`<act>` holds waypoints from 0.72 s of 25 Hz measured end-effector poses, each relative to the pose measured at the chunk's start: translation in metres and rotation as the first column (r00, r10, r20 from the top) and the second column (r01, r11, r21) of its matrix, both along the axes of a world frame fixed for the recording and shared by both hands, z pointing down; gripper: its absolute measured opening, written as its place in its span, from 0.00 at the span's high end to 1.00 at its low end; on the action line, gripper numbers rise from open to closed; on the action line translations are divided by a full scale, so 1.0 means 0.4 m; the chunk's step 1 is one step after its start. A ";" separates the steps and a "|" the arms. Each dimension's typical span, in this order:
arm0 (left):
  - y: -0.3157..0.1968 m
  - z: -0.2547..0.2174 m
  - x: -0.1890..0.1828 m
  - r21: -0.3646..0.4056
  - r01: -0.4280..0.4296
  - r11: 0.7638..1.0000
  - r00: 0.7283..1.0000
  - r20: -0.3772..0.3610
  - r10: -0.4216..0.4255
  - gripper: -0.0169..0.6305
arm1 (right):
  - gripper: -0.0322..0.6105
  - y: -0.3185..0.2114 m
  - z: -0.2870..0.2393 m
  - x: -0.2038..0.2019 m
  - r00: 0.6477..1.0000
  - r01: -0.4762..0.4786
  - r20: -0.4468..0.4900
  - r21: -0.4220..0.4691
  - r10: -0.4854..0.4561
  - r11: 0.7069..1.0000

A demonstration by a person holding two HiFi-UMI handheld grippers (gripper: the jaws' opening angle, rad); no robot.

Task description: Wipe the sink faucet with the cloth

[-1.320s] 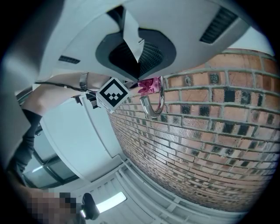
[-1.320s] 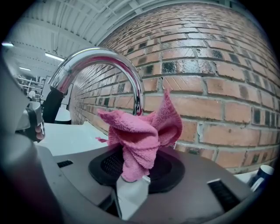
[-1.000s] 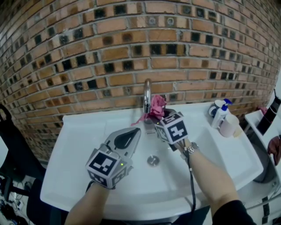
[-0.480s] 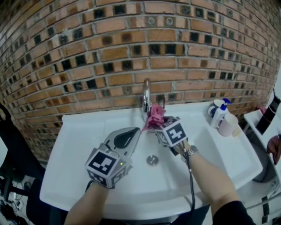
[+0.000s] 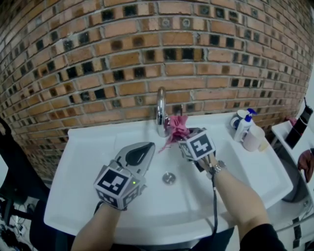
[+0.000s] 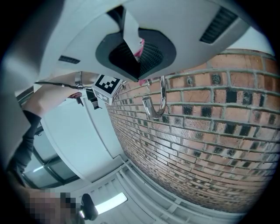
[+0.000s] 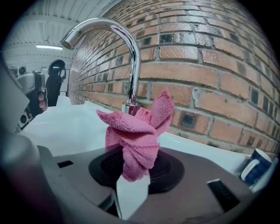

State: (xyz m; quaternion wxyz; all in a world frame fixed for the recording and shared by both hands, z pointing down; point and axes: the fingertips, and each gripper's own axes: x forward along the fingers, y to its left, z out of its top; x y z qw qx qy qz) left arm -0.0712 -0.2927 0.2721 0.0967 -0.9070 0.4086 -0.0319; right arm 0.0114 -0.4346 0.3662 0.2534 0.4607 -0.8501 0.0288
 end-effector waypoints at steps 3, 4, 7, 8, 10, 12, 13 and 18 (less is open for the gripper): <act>0.000 0.000 0.001 0.001 -0.004 1.000 1.000 -0.003 0.004 0.97 | 0.74 -0.002 -0.005 0.020 1.000 -0.017 -0.011 0.006 0.017 1.000; -0.001 0.000 0.001 0.009 -0.006 1.000 1.000 0.002 0.006 0.97 | 0.74 -0.003 -0.006 0.026 1.000 -0.022 -0.012 0.007 0.022 1.000; -0.003 0.000 -0.001 0.025 -0.009 1.000 1.000 0.014 0.009 0.97 | 0.74 -0.005 -0.011 0.041 0.999 -0.036 -0.014 0.013 0.036 0.999; -0.002 0.000 0.000 0.022 -0.010 1.000 1.000 0.012 0.010 0.97 | 0.74 -0.006 -0.012 0.046 0.999 -0.042 -0.014 0.014 0.042 0.999; 0.002 -0.002 0.004 0.016 -0.016 1.000 1.000 0.010 0.016 0.97 | 0.74 -0.008 -0.013 0.056 0.998 -0.053 -0.014 0.014 0.053 0.999; 0.004 -0.003 0.005 0.005 -0.015 1.000 1.000 0.009 0.015 0.97 | 0.74 -0.009 -0.015 0.066 0.998 -0.063 -0.013 0.015 0.063 0.998; 0.006 -0.004 0.005 0.000 -0.012 1.000 1.000 0.007 0.012 0.97 | 0.74 -0.011 -0.017 0.072 0.998 -0.068 -0.012 0.018 0.068 0.998; 0.005 -0.004 0.005 0.008 -0.011 1.000 1.000 0.003 0.011 0.97 | 0.74 -0.027 -0.031 0.104 0.994 -0.109 -0.005 0.038 0.109 0.993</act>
